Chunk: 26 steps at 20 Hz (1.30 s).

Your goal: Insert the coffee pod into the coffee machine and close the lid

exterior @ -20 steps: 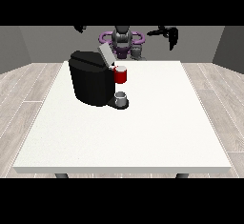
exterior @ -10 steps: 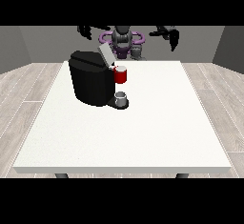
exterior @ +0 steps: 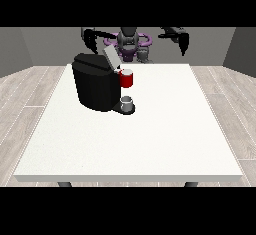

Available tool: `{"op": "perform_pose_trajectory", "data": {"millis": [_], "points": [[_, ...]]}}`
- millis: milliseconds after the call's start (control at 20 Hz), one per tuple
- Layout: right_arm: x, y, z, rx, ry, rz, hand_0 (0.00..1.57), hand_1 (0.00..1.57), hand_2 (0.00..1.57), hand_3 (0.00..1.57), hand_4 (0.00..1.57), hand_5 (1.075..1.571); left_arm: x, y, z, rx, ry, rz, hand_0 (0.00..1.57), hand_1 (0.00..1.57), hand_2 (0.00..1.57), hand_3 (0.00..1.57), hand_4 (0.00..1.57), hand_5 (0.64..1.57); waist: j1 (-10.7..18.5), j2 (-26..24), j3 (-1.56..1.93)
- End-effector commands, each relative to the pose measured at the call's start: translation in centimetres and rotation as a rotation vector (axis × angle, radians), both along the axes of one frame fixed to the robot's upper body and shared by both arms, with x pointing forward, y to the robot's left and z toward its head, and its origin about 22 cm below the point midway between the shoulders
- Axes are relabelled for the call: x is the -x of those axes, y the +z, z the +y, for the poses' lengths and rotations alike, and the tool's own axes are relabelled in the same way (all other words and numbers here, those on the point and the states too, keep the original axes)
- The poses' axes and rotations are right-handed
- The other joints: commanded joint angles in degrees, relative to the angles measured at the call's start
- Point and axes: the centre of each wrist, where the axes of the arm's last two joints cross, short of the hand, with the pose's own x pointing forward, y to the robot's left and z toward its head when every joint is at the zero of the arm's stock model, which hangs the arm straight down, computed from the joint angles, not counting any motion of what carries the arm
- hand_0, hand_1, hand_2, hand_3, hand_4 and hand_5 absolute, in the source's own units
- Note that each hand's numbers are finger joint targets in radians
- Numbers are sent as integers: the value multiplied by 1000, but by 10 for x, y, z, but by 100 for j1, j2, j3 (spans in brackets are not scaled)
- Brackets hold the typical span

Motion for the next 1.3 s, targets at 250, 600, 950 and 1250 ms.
{"op": "perform_pose_trajectory", "data": {"millis": [250,600,950,1250], "points": [[-20,4,16,39,43,-15,0,0,0,0,0,1571,18,15,13,-29,29,-3,0,0,0,0,0,1571,-159,350,-1],[-30,9,30,48,104,-32,0,0,0,0,0,1571,18,28,32,-32,84,-44,0,0,0,0,0,1571,-311,520,-2],[-43,20,34,61,123,-69,0,0,0,0,0,1571,33,3,20,-14,82,-86,0,0,0,0,124,1571,-312,741,-2],[-55,32,48,108,130,-97,0,0,0,0,0,1571,13,35,24,-42,84,-107,0,0,0,0,0,1571,-165,912,-2]]}}
